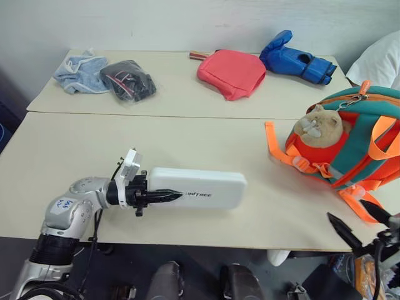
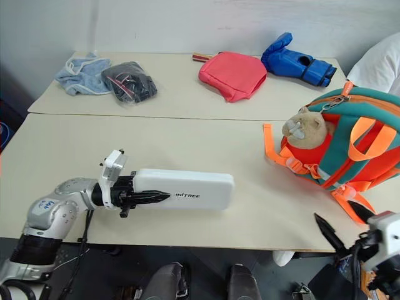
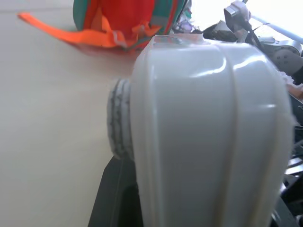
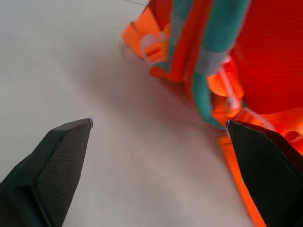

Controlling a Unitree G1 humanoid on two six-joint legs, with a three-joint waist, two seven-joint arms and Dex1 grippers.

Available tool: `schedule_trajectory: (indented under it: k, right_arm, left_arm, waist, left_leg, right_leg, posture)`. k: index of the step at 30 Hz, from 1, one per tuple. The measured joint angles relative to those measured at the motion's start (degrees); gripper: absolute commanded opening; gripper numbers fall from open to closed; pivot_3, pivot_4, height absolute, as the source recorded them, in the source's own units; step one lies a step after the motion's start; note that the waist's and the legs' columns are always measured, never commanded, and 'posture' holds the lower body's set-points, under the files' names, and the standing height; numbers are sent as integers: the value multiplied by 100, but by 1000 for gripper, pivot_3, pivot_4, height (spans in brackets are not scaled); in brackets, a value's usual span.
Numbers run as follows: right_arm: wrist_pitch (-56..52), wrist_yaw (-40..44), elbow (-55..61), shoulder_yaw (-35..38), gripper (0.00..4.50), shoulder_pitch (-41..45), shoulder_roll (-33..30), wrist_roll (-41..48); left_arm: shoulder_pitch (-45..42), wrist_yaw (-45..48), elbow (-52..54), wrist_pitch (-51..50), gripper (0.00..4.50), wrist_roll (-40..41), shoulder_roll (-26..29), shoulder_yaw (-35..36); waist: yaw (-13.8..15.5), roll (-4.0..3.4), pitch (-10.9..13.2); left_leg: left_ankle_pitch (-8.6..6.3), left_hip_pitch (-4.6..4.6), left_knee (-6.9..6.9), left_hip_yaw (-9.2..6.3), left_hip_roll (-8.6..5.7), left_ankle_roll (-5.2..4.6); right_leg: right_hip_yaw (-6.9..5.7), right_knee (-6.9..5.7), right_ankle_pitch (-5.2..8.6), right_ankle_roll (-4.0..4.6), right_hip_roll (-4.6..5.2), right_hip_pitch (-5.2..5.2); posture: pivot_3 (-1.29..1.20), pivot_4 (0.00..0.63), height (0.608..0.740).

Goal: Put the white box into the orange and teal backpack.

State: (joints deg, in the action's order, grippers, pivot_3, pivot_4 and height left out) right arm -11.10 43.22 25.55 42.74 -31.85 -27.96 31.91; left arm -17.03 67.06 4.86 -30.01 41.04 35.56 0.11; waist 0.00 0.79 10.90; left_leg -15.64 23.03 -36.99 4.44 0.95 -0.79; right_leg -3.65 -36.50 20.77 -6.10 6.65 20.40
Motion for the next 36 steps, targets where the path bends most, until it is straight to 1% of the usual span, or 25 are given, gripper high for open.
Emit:
schedule_trajectory:
  k: [1,4,7,8,10,15,18,21,22,27,31,34,36]
  right_arm:
    - [55,-8,-85,89,4478,92,-21,19]
    - [55,-33,-394,51,4478,670,-301,84]
    - [-54,-45,-695,-244,4478,1583,-660,142]
    - [-87,8,-841,-421,4304,1851,-783,138]
    - [-139,101,-1197,-763,3849,2319,-903,112]
    - [-143,191,-2074,-1473,2219,3451,-913,-28]
    - [-154,222,-2075,-1974,1153,4005,-867,-54]
    - [-305,232,-1801,-2356,149,4158,-724,-7]
    - [-403,230,-1663,-2487,3,4204,-674,48]
    - [-1134,207,-540,-3358,3,4524,-324,616]
    - [-1904,24,278,-3802,3,4628,-65,1551]
    - [-2476,-129,823,-3887,3,4640,-173,2318]
    - [-2839,-186,1096,-3853,3,4554,-496,2870]
  left_arm:
    - [70,1,43,108,1166,-37,-95,-6]
    - [110,-6,70,325,1166,-164,-233,-19]
    - [-140,-129,-82,459,1166,-279,-413,-10]
    - [-199,-153,-141,482,1166,-311,-422,7]
    - [-285,-224,-227,507,1166,-332,-449,43]
    - [-236,-383,-315,451,1166,-322,-457,225]
    - [-191,-900,-334,88,1166,-40,-568,733]
    - [-198,-1426,-390,-243,1166,271,-647,1258]
    - [-224,-1583,-465,-321,1166,343,-675,1392]
    - [-406,-2443,-877,-543,1166,545,-965,1993]
    - [-565,-2697,-1236,-573,1166,561,-947,2195]
    - [-547,-2645,-1449,-555,1166,479,-836,2188]
    - [-459,-2620,-1478,-551,1166,472,-795,2226]
  waist:
    - [-13,1,0]
    - [-58,0,-1]
    - [-31,-1,-1]
    - [-22,-1,-1]
    - [-11,-1,-1]
    - [-11,-2,0]
    - [-44,-2,0]
    - [-32,-2,0]
    - [-31,-2,0]
    - [-26,0,1]
    - [-22,1,1]
    - [-25,2,1]
    - [-22,4,2]
  left_leg:
    - [-1,0,1,0,2,1]
    - [-2,-4,-1,4,5,3]
    - [0,-5,-7,3,5,3]
    - [1,-5,-8,2,6,4]
    - [3,0,-9,2,5,3]
    - [9,9,-20,2,-2,-7]
    - [11,6,-21,1,9,-4]
    - [15,8,-11,-6,14,5]
    - [15,9,-11,-5,13,5]
    - [15,11,-15,-10,13,6]
    - [14,16,-15,-10,10,5]
    - [13,16,-13,-11,10,4]
    - [11,17,-12,-13,10,1]
  right_leg:
    - [0,0,0,0,-1,0]
    - [3,-8,0,0,-5,4]
    - [-1,-22,0,0,-6,6]
    - [-3,-23,0,0,-8,6]
    - [-4,-24,0,0,-8,9]
    - [-7,-37,0,-1,-3,11]
    - [-6,-37,0,-2,-4,13]
    - [-14,-47,0,-1,-9,17]
    - [-13,-50,0,-1,-9,18]
    - [-17,-51,0,-1,-9,17]
    - [-21,-51,0,-2,-7,19]
    - [-21,-49,0,-1,-7,19]
    - [-21,-44,0,-1,-5,17]
  posture:
    - [0,150,740]
    - [0,150,740]
    - [0,150,740]
    - [0,150,740]
    - [0,150,740]
    - [0,150,740]
    - [0,150,740]
    - [0,150,740]
    - [0,150,740]
    - [0,150,740]
    - [0,150,740]
    - [0,150,740]
    - [0,150,740]
